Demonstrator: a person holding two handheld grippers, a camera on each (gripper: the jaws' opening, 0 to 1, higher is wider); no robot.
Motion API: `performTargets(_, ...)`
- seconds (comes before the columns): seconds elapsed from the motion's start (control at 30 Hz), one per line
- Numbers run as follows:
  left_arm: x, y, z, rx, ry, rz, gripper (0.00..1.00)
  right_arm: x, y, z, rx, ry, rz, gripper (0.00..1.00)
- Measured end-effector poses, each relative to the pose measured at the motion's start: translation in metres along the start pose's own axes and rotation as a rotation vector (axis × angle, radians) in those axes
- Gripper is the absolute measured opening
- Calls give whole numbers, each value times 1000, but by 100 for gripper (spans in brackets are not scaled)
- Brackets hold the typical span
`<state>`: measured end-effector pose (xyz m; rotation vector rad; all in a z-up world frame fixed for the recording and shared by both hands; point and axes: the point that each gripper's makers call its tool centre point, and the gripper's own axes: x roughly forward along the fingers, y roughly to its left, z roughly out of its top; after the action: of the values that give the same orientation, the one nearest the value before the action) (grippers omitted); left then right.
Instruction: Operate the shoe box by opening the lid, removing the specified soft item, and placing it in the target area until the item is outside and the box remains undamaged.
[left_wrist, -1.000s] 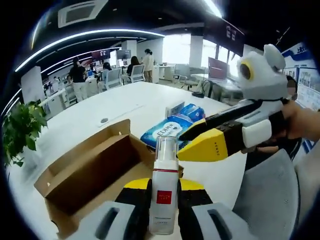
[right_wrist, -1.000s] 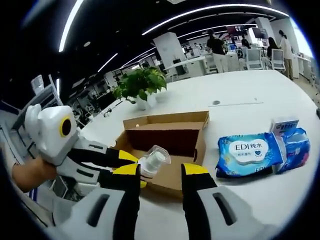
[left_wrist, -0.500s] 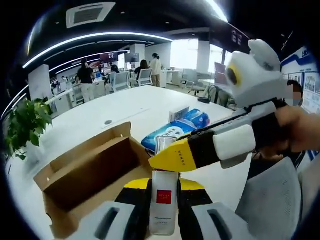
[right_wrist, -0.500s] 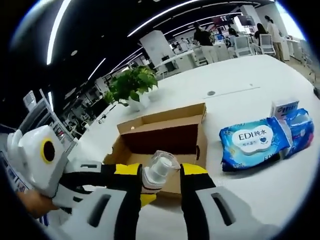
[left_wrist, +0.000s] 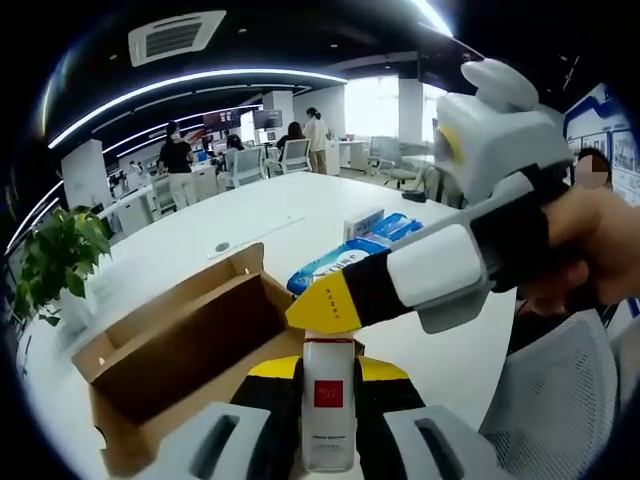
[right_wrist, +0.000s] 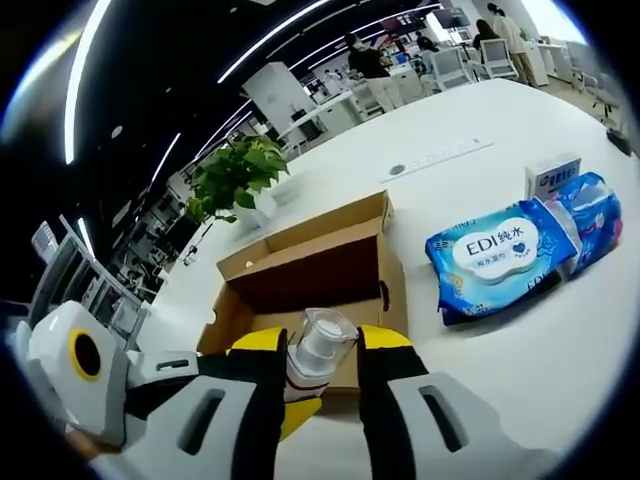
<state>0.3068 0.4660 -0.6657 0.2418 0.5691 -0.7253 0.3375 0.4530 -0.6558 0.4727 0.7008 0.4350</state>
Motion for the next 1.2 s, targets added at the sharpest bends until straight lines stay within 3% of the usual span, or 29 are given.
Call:
performTargets(0.47, 2, -1, 1, -52, -17, -33, 20, -5, 8, 7, -43, -29, 28, 18)
performTargets(0.77, 2, -6, 3, -53, -27, -85, 21, -9, 16, 12, -132, -38, 71, 16)
performTargets(1.2, -6, -4, 3, -41, -26, -138, 35, -21, 31, 27, -261, -83, 193, 16)
